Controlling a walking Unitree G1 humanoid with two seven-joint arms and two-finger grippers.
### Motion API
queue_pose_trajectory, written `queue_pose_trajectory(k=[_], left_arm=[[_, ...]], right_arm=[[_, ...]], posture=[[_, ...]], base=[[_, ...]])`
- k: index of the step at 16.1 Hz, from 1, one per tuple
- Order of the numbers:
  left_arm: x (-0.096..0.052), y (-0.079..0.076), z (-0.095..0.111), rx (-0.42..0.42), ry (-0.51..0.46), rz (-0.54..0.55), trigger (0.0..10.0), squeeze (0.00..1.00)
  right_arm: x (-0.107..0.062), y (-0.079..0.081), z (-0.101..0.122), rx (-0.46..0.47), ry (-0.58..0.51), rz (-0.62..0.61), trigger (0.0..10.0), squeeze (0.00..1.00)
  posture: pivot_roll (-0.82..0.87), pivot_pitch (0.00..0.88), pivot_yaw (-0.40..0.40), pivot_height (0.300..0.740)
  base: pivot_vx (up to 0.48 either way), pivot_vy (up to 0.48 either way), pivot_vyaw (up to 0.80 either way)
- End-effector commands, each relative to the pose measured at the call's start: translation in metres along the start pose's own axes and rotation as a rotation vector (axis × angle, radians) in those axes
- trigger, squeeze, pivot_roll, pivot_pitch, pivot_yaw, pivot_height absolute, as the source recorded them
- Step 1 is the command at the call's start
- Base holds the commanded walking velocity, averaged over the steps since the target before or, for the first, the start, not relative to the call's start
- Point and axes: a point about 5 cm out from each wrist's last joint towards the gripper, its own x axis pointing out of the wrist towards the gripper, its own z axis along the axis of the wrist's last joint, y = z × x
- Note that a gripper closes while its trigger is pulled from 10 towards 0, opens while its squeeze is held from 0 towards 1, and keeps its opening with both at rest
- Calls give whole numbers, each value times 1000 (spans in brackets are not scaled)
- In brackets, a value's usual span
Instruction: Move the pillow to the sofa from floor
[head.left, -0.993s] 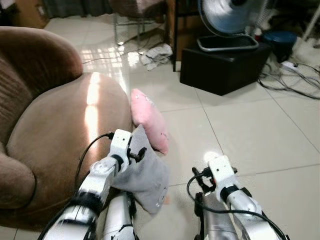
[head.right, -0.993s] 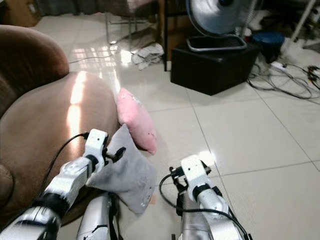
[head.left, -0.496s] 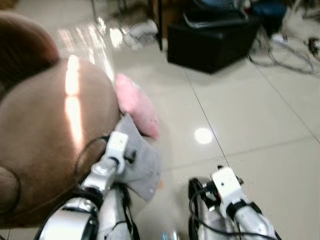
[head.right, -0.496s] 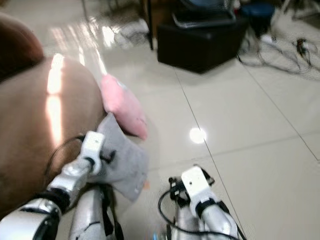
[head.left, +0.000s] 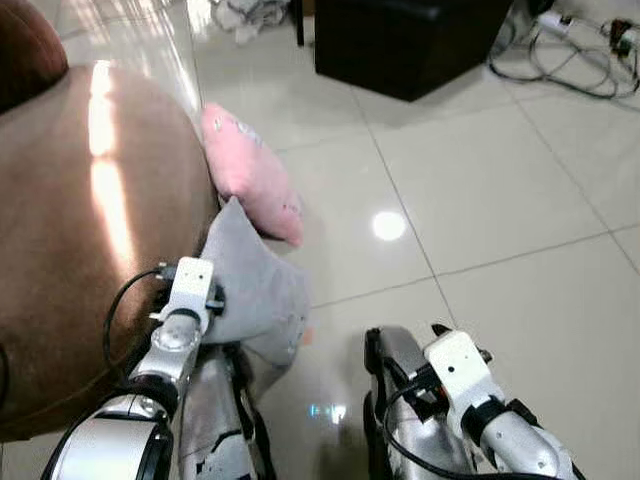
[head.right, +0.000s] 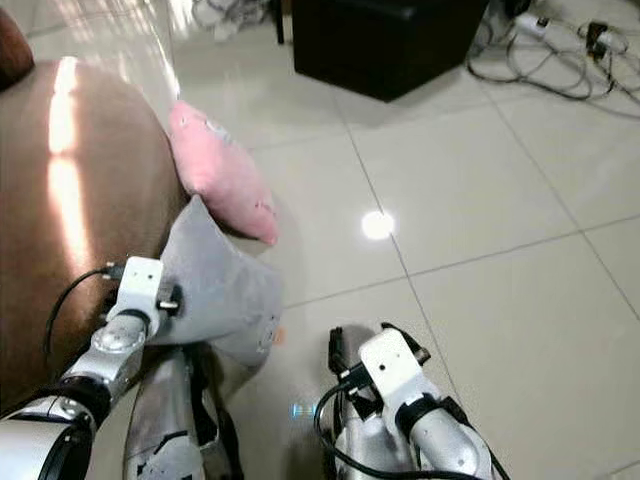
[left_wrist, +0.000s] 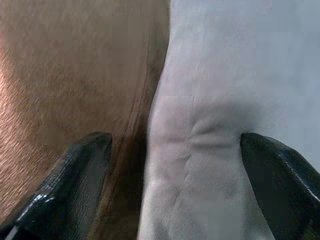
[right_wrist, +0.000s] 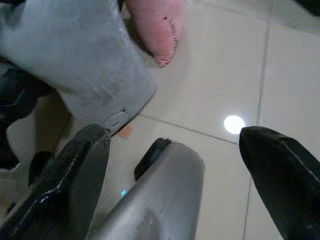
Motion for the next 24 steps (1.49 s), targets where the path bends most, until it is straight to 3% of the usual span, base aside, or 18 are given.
queue_pose_trajectory(k=[1,2,5,8,11,12,13,14,24], left_arm=[[-5,8,-19,43,59,58,10000,0],[-5,9,-20,45,65,65,10000,0],[-9,2,-33,-69,128,9,10000,0],[-9,-5,-33,-134,129,-57,10000,0],[-10,-8,-33,-85,130,-81,10000,0],[-9,-6,-32,-47,132,-66,8902,0],[-8,-3,-32,-11,134,-50,2039,0],[-8,0,-31,8,133,-38,0,0],[-7,-5,-26,-60,113,-109,0,0]], right_arm=[[-6,6,-1,15,14,57,10000,0],[-7,7,-1,16,14,70,10000,0],[-13,34,5,18,-41,282,10000,0],[-17,39,9,10,-61,329,10000,0],[-20,39,9,2,-65,330,10000,0],[-19,38,9,-2,-65,328,10000,0],[-19,38,9,-7,-63,327,10000,0],[-18,37,8,-22,-57,330,10000,0],[-17,39,3,-39,-44,320,10000,0]], posture=[[-255,369,8,567],[-255,369,8,567],[-260,367,12,567],[-263,373,13,567],[-261,372,10,567],[-261,375,10,567],[-263,380,12,567],[-263,377,11,567],[-255,371,16,567]], base=[[0,0,0],[0,0,0],[0,0,0],[0,0,0],[0,0,0],[0,0,0],[0,0,0],[0,0,0],[0,0,0]])
